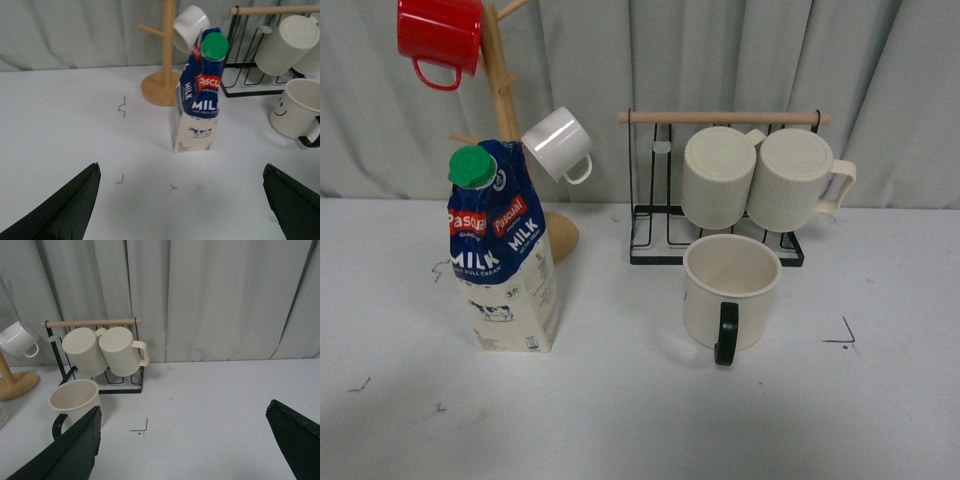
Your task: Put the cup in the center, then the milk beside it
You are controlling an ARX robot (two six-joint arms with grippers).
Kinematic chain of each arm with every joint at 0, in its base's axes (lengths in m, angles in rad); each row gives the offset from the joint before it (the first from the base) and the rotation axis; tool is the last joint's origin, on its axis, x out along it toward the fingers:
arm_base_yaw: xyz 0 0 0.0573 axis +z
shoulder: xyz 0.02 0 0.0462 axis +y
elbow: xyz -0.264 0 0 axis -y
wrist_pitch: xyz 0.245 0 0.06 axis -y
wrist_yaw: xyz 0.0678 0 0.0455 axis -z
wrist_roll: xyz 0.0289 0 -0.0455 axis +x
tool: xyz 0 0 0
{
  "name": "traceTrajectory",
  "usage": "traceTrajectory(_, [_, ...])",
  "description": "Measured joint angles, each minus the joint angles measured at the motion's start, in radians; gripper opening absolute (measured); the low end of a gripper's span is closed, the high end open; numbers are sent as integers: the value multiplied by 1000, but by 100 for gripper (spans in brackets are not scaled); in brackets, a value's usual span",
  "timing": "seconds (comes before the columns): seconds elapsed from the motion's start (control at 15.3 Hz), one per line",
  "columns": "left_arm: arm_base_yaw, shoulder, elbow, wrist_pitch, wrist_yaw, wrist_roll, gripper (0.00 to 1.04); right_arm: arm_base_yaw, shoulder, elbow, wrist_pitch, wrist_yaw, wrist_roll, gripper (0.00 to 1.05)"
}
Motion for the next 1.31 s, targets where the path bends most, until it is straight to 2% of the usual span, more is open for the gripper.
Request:
traceTrajectory(0.07, [-56, 126, 27, 106, -17, 20, 98, 0, 0, 0, 0, 0, 0, 99])
traceTrajectory(0.2, [-145, 360, 64, 294, -46, 57, 98, 0, 0, 0, 0, 0, 0, 98])
traceTrajectory(0.46, [-216, 780, 187, 557, -150, 79, 98, 0, 0, 0, 0, 0, 0, 98])
traceTrajectory(0.92, [-232, 1127, 368, 645, -223, 95, 98, 0, 0, 0, 0, 0, 0, 98])
traceTrajectory(1.11, [-219, 1286, 510, 641, -226, 13, 98, 0, 0, 0, 0, 0, 0, 98])
traceTrajectory(1.31, [-217, 1329, 550, 656, -254, 6, 98, 0, 0, 0, 0, 0, 0, 98])
